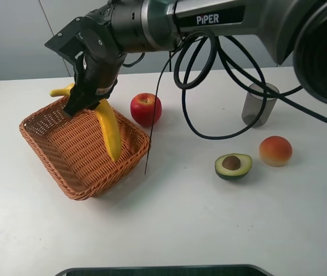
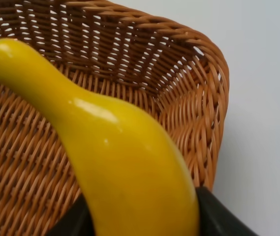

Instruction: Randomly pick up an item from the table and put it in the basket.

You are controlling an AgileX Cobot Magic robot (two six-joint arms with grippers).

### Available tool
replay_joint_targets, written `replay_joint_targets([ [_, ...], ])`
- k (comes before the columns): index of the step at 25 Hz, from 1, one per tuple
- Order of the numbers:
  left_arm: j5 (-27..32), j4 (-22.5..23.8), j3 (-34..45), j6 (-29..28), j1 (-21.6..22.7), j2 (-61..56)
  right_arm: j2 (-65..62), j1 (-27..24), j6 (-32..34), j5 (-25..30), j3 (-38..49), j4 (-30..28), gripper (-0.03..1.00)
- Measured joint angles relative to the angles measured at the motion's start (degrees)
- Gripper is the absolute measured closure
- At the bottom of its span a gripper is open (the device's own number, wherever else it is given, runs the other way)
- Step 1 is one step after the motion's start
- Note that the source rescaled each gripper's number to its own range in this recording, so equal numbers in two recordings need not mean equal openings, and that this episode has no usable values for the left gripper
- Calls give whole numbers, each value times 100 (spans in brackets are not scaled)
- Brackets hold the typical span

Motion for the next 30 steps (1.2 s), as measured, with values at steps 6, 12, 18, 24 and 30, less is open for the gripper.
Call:
replay_joint_targets([
  [6, 0, 0, 0, 0, 0, 0, 0, 0, 0, 55, 0, 0, 67],
  [12, 0, 0, 0, 0, 0, 0, -12, 0, 0, 68, 0, 0, 14],
  [18, 0, 0, 0, 0, 0, 0, -252, 0, 0, 161, 0, 0, 5],
  [24, 0, 0, 0, 0, 0, 0, -429, -80, 216, 797, 0, 122, 5],
  [30, 0, 0, 0, 0, 0, 0, -747, -461, 515, 1824, 25, 310, 5],
])
